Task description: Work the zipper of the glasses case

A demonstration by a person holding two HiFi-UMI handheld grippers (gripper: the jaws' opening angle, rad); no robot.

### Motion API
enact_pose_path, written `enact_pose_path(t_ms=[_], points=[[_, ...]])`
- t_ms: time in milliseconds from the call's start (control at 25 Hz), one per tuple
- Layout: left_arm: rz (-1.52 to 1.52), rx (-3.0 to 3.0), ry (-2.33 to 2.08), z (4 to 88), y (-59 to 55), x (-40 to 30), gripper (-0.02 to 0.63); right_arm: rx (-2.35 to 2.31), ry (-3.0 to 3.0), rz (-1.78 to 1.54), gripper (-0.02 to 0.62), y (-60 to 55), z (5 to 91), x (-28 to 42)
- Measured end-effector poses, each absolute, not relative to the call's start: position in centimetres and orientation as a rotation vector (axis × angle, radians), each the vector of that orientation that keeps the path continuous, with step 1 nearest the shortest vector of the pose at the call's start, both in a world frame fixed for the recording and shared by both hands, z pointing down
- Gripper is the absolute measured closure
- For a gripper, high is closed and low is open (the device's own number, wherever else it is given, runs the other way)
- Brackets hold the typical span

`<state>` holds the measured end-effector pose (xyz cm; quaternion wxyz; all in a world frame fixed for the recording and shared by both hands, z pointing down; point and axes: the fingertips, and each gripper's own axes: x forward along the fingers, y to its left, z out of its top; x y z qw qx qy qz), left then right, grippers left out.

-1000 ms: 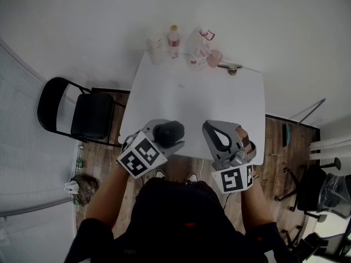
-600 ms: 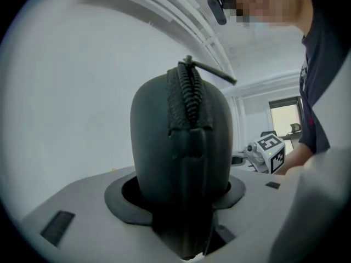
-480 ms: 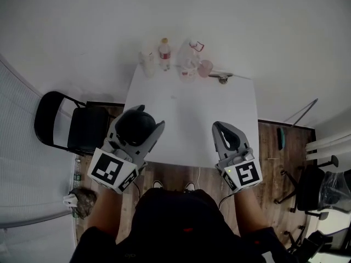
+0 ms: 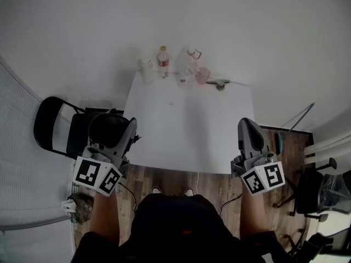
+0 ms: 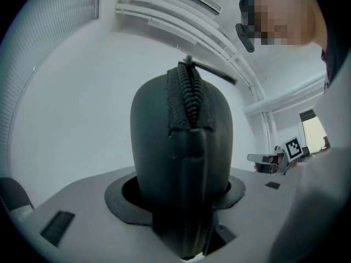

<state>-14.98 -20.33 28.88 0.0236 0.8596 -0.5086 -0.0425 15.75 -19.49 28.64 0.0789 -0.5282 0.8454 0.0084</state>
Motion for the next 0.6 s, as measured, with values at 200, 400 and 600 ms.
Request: enact_pose_path(t_ms=[200, 400, 600], points=[[-0.131, 2.660, -1.551, 29.5, -20.0, -14.8, 0.342, -1.632, 2.531, 0.055, 0.578, -19.3, 28.8, 15.8], [-0.124, 2.702, -1.522, 29.2, -19.8, -14.0, 0.342, -1.631, 2.557, 0.067, 0.578, -18.9, 28.9, 15.4], [-0.114, 2.718, -1.512, 29.1, -19.5, -13.6, 0.342, -1.625, 2.587, 0.086, 0.578, -18.5, 29.2, 14.6]])
